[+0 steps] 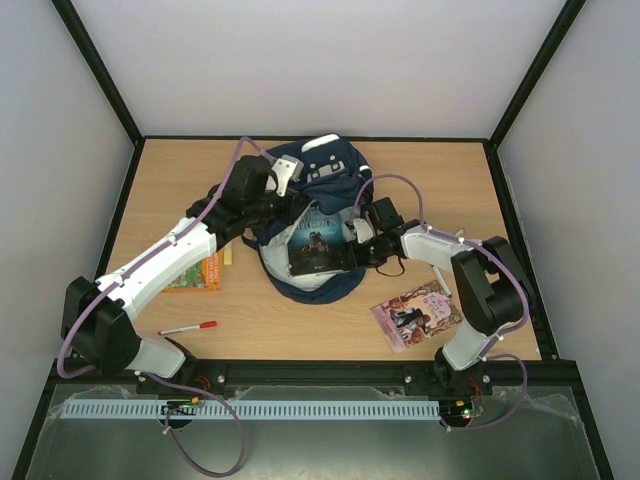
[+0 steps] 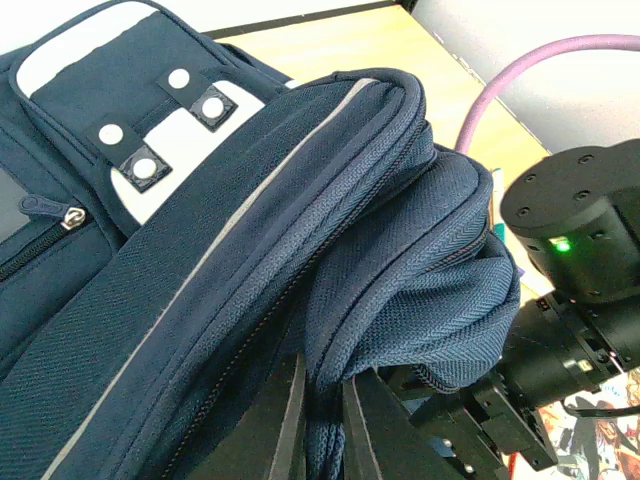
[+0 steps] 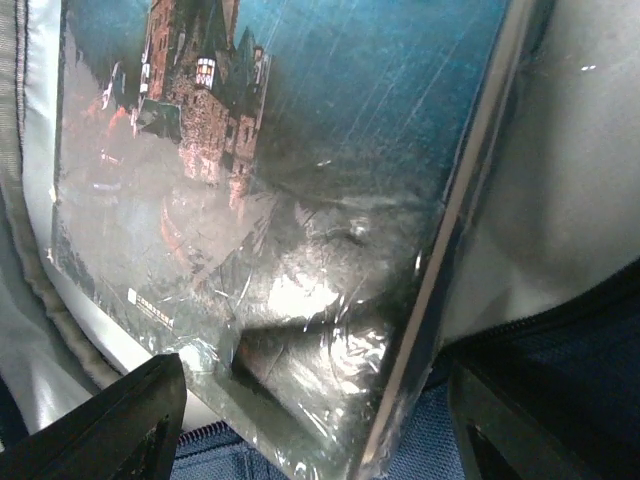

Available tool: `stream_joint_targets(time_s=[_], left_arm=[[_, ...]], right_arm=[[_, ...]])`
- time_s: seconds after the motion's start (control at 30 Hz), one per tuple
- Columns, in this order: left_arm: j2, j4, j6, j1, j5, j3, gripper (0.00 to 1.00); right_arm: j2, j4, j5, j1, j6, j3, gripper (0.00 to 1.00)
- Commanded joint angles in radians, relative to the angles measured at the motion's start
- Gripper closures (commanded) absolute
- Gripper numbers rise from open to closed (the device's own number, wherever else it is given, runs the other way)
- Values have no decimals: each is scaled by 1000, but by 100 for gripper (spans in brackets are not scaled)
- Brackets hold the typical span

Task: Pack the student bag
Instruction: Place the book in the student bag.

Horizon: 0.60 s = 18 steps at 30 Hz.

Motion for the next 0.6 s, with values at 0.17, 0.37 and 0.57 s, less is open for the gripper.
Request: stream_joint_targets(time_s=[0.17,0.37,0.57], left_arm=[[-11,82,-27,16,15,14,98],[-4,85,-30,16,40,16,98],[-3,102,-37,9,90,11,98]], right_arm=[[208,52,-399,-61,149,15,30],[214,121,-480,-96,213,5,34],[279,64,-442,-83,215,54,31]])
